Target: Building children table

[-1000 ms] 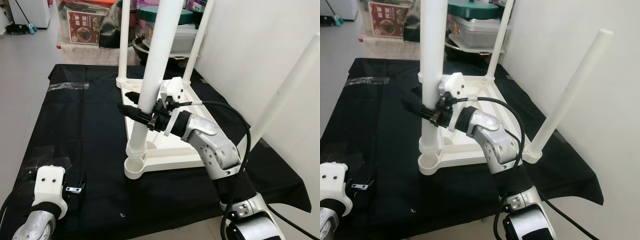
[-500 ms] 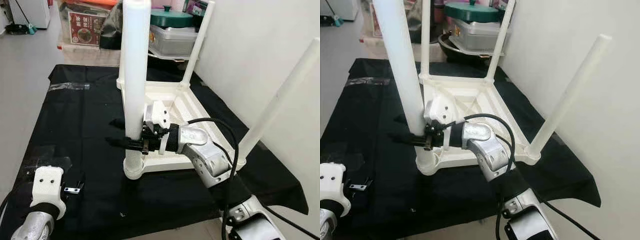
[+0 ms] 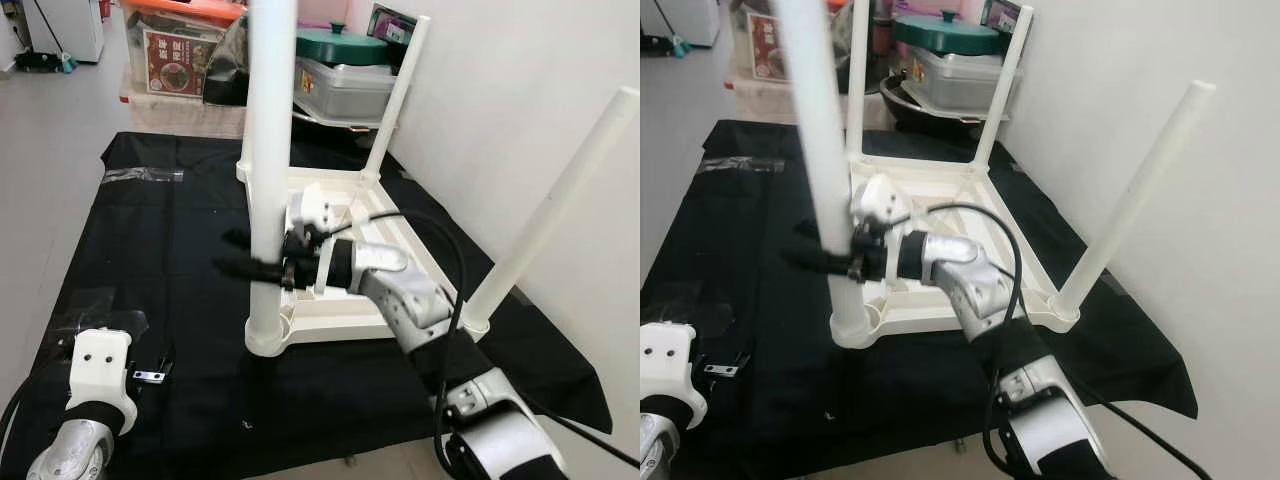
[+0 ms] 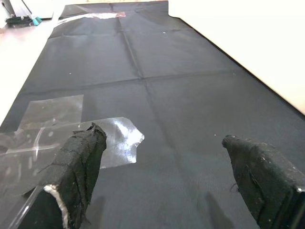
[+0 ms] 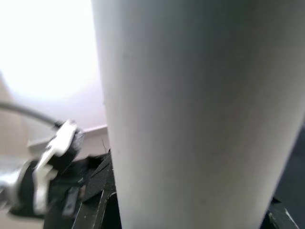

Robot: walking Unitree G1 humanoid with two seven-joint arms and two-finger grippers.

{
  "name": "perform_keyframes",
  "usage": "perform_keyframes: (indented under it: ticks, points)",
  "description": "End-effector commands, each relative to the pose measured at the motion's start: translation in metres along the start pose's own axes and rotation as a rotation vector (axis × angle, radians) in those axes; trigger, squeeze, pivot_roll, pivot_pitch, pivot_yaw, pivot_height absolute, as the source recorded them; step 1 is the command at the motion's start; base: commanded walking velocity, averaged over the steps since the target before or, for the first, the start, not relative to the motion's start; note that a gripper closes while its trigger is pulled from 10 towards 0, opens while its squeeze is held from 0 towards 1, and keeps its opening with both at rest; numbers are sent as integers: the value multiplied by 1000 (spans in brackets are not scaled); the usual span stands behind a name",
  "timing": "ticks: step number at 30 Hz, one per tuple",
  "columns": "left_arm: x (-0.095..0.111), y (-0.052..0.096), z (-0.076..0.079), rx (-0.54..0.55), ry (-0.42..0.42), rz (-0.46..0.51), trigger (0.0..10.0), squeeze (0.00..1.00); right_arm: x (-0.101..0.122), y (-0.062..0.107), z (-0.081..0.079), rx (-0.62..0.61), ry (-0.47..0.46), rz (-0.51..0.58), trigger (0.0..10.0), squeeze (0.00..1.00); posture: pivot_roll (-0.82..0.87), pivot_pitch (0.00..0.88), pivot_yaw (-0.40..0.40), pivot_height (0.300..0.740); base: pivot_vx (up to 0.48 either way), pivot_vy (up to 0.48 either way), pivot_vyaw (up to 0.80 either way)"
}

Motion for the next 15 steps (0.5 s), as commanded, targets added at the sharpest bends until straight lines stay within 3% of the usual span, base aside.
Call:
perform_keyframes:
  ticks: [1,15]
  points:
    - [1,0,9,-22,25,12,10000,0,4,5,10,-47,-38,23,10000,0,233,0,-172,740,0,0,0]
    - [2,-3,10,-30,25,15,10000,0,-7,12,18,-73,20,-19,10000,0,231,0,-170,740,0,0,0]
Point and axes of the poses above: a point about 5 cm out from each wrist's last joint towards the gripper, its own y axis pointing back from the gripper into the wrist, its own x axis along the axis of the wrist's last joint, z = x × y, the point moved 4 cm from there along -y, pointing out of the wrist towards the gripper, and after that the axes turned 6 degrees about y, right-handed, at the moved point
